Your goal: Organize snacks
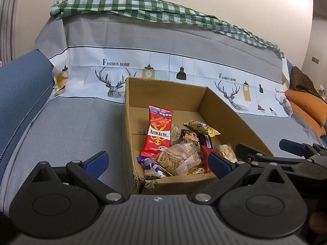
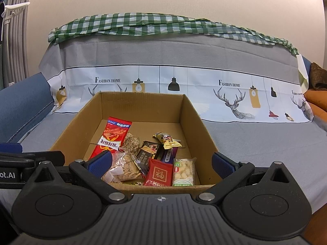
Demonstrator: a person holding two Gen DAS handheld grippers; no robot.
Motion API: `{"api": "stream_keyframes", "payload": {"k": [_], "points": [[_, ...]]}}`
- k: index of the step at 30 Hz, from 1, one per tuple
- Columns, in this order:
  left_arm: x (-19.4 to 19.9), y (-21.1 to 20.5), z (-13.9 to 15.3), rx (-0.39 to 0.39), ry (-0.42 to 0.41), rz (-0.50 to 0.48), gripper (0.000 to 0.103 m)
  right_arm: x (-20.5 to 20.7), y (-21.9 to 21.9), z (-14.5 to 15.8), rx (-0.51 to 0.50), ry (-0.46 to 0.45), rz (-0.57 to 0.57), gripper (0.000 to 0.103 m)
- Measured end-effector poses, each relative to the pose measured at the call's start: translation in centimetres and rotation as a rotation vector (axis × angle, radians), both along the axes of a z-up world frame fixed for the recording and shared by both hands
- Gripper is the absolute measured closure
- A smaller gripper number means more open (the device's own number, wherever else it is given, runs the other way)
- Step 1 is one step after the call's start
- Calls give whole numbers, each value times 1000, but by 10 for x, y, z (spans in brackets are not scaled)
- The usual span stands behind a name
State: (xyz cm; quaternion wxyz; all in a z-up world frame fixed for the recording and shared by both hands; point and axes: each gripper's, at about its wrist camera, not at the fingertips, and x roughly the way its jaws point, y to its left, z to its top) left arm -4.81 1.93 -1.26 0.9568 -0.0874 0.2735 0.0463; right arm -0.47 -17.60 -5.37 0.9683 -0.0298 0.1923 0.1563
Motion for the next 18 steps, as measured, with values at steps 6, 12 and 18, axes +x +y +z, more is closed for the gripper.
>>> {"api": "stream_keyframes", "payload": {"k": [6,12,18], "points": [[1,1,0,-2,0,-3,0,1,-2,-1,-4,2,1,1],[1,1,0,-2,-2,-4,0,1,-1,-1,-6,3,3,1],[0,2,2,7,-19,-29,0,2,-5,0,10,-2,5,1]]}}
